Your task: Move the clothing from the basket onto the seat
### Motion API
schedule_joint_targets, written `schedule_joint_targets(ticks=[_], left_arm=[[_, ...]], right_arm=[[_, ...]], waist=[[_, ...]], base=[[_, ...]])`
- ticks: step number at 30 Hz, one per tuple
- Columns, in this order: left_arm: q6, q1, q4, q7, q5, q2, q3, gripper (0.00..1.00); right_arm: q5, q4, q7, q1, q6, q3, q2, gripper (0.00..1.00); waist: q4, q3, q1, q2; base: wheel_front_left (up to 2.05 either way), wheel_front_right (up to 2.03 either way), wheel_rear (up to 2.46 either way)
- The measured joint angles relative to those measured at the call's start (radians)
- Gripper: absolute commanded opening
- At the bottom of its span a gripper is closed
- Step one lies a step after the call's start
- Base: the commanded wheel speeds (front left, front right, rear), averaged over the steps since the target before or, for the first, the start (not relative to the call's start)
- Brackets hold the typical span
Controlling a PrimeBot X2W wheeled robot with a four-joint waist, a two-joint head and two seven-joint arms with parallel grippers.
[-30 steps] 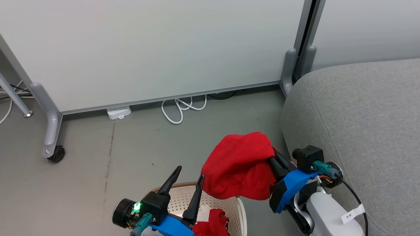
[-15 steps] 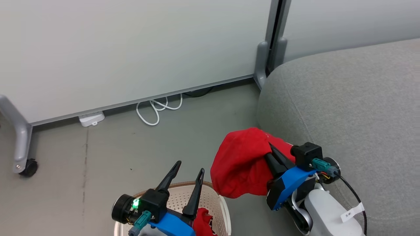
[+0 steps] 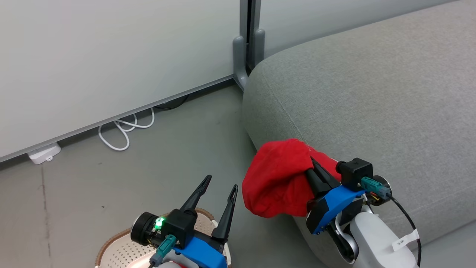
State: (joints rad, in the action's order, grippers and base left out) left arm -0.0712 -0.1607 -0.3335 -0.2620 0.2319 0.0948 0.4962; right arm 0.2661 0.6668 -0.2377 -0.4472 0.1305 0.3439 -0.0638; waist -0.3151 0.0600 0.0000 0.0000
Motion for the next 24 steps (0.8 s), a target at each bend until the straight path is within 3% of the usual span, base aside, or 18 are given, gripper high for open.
schedule_joint_targets(ticks=[24], left_arm=[[-0.033,-0.026,-0.019,0.0,-0.039,-0.005,-0.01,1.0]], right_arm=[[0.01,-0.006,-0.006,0.002,0.0,-0.009,0.01,0.0]], waist=[[-0.196,0.046,0.0,0.0]], base=[[0.0,0.0,0.0]])
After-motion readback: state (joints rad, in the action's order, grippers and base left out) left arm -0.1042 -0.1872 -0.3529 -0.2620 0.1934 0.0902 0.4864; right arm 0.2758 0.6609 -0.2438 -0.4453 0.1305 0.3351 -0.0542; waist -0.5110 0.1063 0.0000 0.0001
